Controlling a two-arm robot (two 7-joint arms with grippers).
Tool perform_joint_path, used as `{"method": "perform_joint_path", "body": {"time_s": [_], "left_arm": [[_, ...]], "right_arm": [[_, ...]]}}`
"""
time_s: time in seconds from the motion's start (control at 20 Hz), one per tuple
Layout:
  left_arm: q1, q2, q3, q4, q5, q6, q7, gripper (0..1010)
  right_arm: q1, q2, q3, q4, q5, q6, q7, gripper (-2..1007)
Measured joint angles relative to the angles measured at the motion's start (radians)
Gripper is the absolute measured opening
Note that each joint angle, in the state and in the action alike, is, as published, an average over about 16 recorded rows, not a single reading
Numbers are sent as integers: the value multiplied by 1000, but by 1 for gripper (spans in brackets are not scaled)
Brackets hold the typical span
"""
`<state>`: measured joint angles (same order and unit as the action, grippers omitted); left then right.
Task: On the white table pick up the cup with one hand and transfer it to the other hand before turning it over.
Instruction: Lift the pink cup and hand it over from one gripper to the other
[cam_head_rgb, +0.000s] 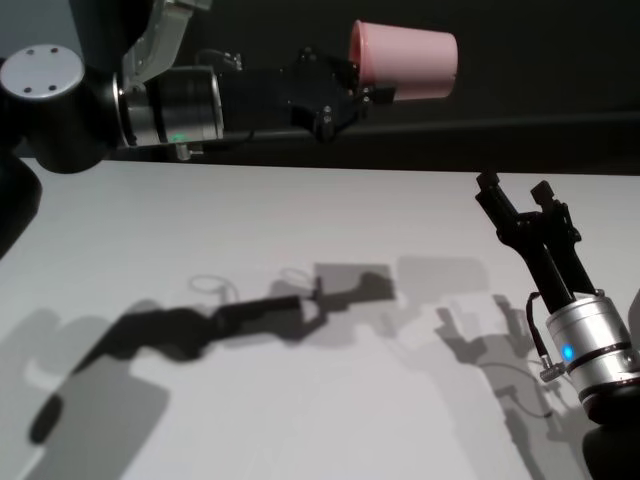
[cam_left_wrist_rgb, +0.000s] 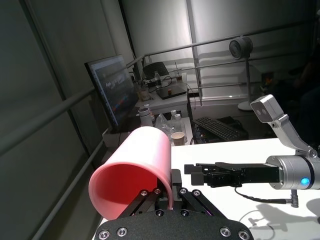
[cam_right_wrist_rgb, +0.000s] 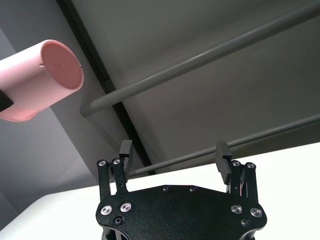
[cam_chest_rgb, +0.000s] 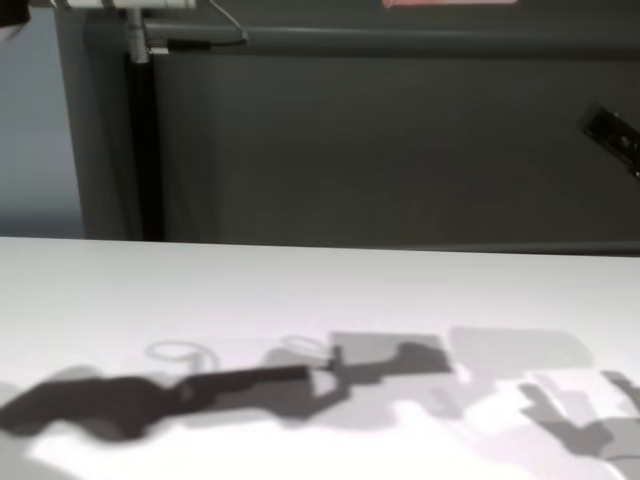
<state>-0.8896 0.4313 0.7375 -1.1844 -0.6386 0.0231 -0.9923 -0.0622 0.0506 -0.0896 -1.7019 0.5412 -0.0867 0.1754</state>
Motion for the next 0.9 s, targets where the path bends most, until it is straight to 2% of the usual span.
{"method": "perform_joint_path", "body": {"time_s": [0.6, 0.9], "left_arm": [[0, 0, 0, 0, 0, 0, 0, 50], [0, 0, 0, 0, 0, 0, 0, 50]], "right_arm": [[44, -5, 22, 54, 225, 10, 130, 1001], [67, -9, 18, 79, 303, 13, 178, 1001]]}}
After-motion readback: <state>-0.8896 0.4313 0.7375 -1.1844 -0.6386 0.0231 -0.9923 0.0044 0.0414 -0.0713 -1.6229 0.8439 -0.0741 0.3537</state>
